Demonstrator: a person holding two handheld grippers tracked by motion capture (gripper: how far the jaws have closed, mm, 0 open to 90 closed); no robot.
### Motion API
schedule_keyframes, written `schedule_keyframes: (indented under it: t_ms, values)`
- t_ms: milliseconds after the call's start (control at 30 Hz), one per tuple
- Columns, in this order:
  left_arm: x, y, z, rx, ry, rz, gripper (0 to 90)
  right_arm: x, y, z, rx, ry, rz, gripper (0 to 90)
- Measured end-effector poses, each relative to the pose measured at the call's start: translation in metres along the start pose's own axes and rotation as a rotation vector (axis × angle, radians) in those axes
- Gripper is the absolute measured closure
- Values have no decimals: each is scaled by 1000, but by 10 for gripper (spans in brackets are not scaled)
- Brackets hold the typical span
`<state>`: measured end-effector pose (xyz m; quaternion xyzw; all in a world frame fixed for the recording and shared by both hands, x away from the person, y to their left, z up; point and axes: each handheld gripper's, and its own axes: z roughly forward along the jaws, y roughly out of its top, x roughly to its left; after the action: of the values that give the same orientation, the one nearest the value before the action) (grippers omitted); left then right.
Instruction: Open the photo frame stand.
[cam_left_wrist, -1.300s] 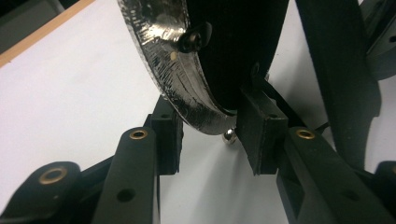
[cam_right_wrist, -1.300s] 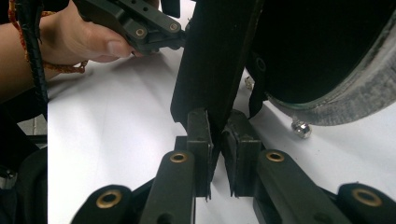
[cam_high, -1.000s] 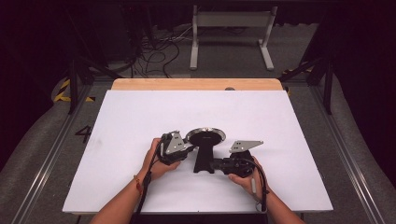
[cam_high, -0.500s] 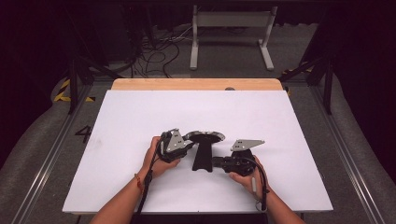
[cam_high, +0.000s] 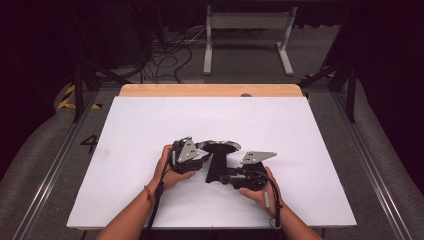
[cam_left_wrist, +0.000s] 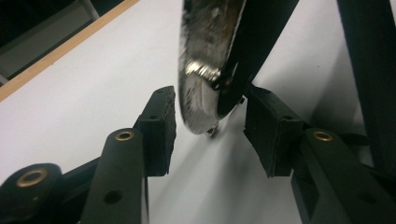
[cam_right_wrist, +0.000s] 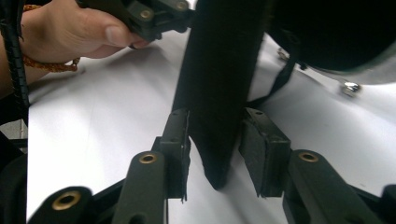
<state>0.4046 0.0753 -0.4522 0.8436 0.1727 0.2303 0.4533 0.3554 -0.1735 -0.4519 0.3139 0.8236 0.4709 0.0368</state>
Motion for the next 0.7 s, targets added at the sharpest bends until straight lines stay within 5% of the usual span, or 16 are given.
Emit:
schedule_keyframes:
  t_ms: [200, 700]
  values:
    - [-1, 1, 2, 13, 8, 8, 628, -1, 0, 4, 2, -14, 10, 726]
    - [0, 0, 3, 54, 49, 16, 659, -4, 0, 4, 15, -5, 26, 776]
